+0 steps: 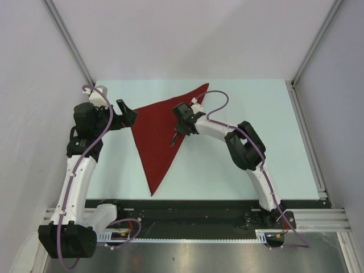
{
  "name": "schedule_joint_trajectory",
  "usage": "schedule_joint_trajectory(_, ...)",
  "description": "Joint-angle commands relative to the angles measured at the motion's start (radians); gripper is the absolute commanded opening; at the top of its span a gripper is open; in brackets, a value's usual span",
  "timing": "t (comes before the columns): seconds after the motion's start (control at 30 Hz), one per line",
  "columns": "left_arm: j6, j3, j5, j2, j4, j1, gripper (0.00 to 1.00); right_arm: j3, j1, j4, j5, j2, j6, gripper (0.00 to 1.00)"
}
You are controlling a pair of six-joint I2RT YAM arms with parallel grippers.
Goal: Fold the napkin, place the utensils inside, and roll it up
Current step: Place the utensil onto the napkin
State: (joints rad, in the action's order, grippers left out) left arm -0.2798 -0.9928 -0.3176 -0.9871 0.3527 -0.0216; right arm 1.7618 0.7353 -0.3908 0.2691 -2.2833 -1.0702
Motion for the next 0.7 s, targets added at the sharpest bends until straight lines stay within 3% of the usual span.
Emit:
schedule_joint_trajectory(0.0,-0.002,0.005,-0.006,0.021,-0.034,0.002,1.0,0.036,-0.008,0.026,0.002,-0.008,0.01,0.07)
schedule_joint_trajectory(0.23,0.001,0.005,0.0,0.015,-0.034,0.002,0.99,0.033,-0.02,0.052,-0.044,-0.002,0.033,0.31)
schedule_joint_trajectory(0.43,0.007,0.003,0.018,0.015,-0.028,0.0,1.0,-0.001,-0.025,0.089,-0.07,0.065,0.105,0.34)
schedule_joint_trajectory(0.67,0.011,0.002,0.028,0.005,-0.023,0.002,1.0,-0.125,-0.14,0.346,-0.235,0.242,0.277,0.47)
